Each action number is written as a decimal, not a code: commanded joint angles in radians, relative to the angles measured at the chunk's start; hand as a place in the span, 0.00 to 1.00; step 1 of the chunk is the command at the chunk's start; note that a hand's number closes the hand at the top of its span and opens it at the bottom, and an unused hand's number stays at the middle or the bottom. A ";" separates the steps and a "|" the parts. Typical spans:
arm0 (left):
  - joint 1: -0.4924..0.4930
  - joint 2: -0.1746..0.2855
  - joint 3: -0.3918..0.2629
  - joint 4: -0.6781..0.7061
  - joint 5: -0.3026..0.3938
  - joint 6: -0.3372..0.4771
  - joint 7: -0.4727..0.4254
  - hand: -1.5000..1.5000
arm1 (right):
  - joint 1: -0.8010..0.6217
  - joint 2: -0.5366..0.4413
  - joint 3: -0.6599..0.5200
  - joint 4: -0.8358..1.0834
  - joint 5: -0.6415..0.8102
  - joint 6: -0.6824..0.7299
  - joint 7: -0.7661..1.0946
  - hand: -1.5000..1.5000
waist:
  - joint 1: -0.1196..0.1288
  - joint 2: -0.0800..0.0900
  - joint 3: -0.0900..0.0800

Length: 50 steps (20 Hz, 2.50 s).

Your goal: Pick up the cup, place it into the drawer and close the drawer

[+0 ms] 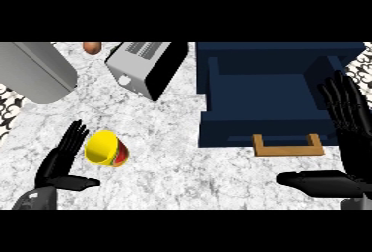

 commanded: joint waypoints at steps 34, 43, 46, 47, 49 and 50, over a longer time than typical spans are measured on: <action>-0.222 -0.065 -0.003 0.283 -0.002 -0.202 -0.240 0.00 | -0.055 -0.003 -0.009 0.029 -0.016 0.026 0.025 0.00 | -0.008 0.007 -0.003; -0.220 -0.137 -0.028 0.249 0.028 -0.320 -0.218 1.00 | 0.003 0.018 0.005 0.045 0.001 0.025 -0.019 0.00 | -0.015 0.007 -0.003; -0.208 -0.122 -0.025 0.212 0.052 -0.357 -0.226 1.00 | -0.043 -0.010 -0.046 0.080 -0.019 0.022 0.001 0.00 | 0.003 0.004 -0.001; -0.228 -0.135 -0.034 0.210 0.037 -0.301 -0.232 1.00 | -0.031 -0.007 -0.019 -0.001 -0.029 0.028 0.060 0.00 | -0.016 0.003 -0.003; -0.181 -0.129 0.015 0.211 0.075 -0.202 -0.283 1.00 | -0.016 -0.016 -0.030 0.045 -0.006 0.036 -0.005 0.00 | -0.008 0.006 -0.002; -0.158 -0.125 0.042 0.194 0.100 -0.169 -0.304 1.00 | 0.004 -0.010 -0.030 0.040 -0.013 0.037 -0.008 0.00 | -0.004 0.004 -0.002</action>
